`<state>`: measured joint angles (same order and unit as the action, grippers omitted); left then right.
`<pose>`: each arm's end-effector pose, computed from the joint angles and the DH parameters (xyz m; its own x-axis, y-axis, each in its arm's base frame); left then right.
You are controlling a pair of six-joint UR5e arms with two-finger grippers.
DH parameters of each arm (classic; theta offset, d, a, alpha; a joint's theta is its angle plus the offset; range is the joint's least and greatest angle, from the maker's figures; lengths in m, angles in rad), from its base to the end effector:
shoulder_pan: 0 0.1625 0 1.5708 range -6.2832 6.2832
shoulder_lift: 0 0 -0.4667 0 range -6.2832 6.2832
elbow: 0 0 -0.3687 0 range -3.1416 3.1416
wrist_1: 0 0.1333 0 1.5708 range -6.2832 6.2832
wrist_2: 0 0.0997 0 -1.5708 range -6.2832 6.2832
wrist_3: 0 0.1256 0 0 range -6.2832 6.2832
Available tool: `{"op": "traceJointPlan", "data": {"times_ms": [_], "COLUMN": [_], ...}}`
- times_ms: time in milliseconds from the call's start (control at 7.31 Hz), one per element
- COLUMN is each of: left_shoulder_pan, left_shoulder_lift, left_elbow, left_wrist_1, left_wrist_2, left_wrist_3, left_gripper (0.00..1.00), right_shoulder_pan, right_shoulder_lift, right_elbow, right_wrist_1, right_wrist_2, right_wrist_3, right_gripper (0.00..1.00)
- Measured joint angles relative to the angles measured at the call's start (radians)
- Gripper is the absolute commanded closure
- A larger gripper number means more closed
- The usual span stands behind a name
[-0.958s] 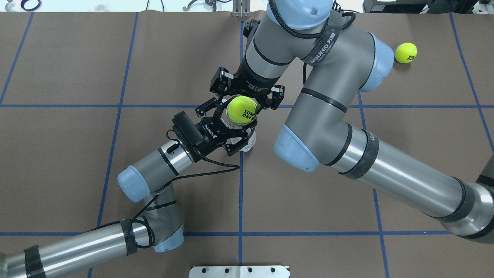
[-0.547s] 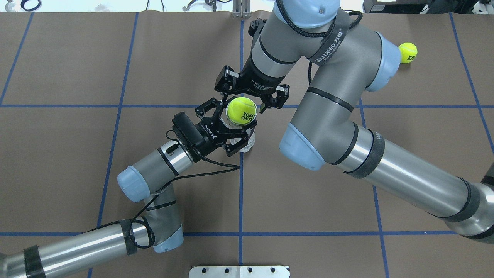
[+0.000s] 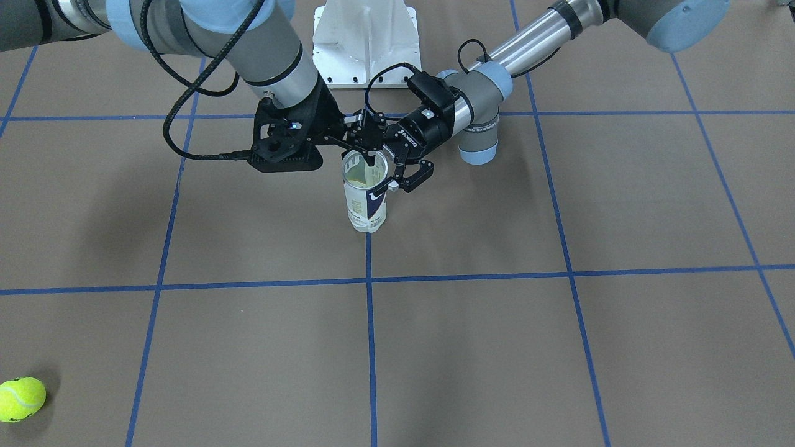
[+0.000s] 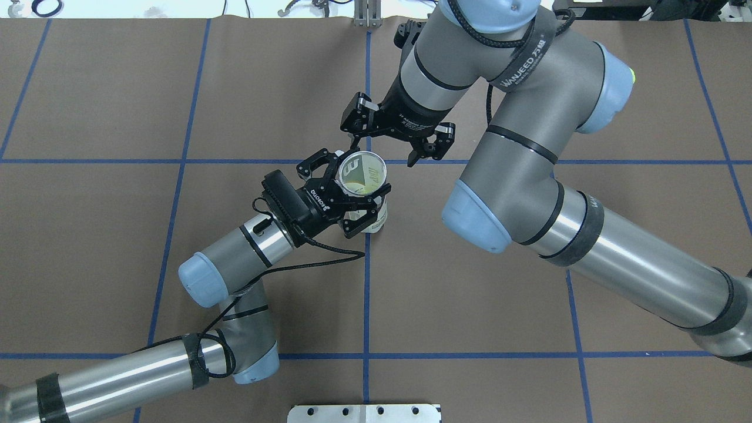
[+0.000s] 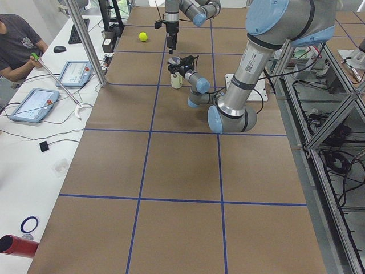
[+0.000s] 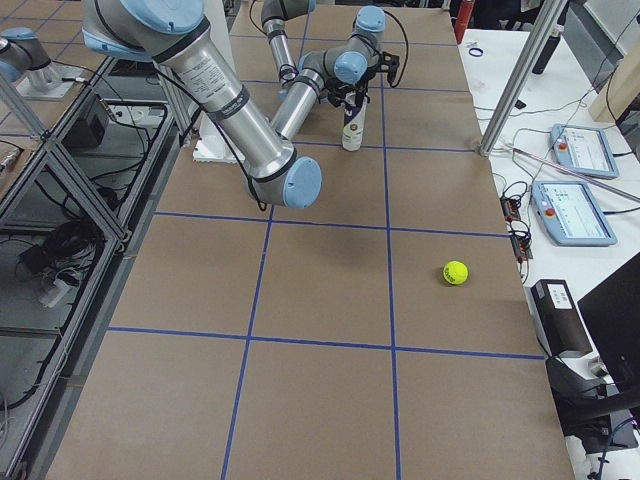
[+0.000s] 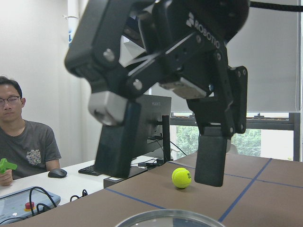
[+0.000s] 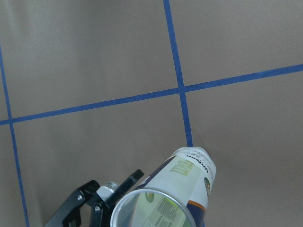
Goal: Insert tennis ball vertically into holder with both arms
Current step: 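Open the right gripper and raise it away from the tube, then move the right gripper to the second tennis ball and grasp it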
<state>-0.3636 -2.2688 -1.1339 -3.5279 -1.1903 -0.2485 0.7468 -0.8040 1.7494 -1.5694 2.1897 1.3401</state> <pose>0.5800 -0.4132 0.2750 0.4498 0.7918 -0.4133 0.6957 -0.0204 0.7181 -0.4587 -0.5069 0.1785 0.4649 0.1766 0.8676 -0.1042 0.9840 -0.1444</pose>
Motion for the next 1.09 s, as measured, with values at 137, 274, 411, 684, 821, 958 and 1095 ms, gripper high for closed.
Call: {"op": "traceJointPlan", "data": {"times_ms": [137, 274, 411, 684, 821, 958, 1095], "left_shoulder_pan": [0.0, 0.0, -0.001, -0.001, -0.001, -0.002, -0.002], "left_shoulder_lift": [0.0, 0.0, 0.0, 0.001, 0.001, 0.002, 0.003], "left_elbow": [-0.001, -0.001, -0.002, -0.003, -0.003, -0.003, -0.003], "left_wrist_1": [0.0, -0.001, -0.001, -0.003, -0.003, -0.005, -0.008], "left_wrist_2": [0.0, 0.0, 0.0, 0.0, 0.0, 0.0, 0.0], "left_wrist_3": [0.0, 0.0, 0.0, 0.0, 0.0, 0.0, 0.0], "left_gripper": [0.12, 0.13, 0.13, 0.14, 0.14, 0.14, 0.14], "right_shoulder_pan": [0.03, 0.078, 0.136, 0.258, 0.311, 0.364, 0.398], "right_shoulder_lift": [-0.046, -0.106, -0.175, -0.25, -0.258, -0.259, -0.257], "right_elbow": [0.019, 0.027, 0.014, -0.123, -0.208, -0.294, -0.376], "right_wrist_1": [-0.001, -0.001, -0.001, 0.005, 0.007, 0.009, 0.03], "right_wrist_2": [0.013, 0.031, 0.041, 0.043, 0.043, 0.042, 0.033], "right_wrist_3": [-0.017, -0.07, -0.188, -0.485, -0.599, -0.694, -0.753], "right_gripper": [0.01, 0.01, 0.01, 0.01, 0.01, 0.01, 0.01]}}
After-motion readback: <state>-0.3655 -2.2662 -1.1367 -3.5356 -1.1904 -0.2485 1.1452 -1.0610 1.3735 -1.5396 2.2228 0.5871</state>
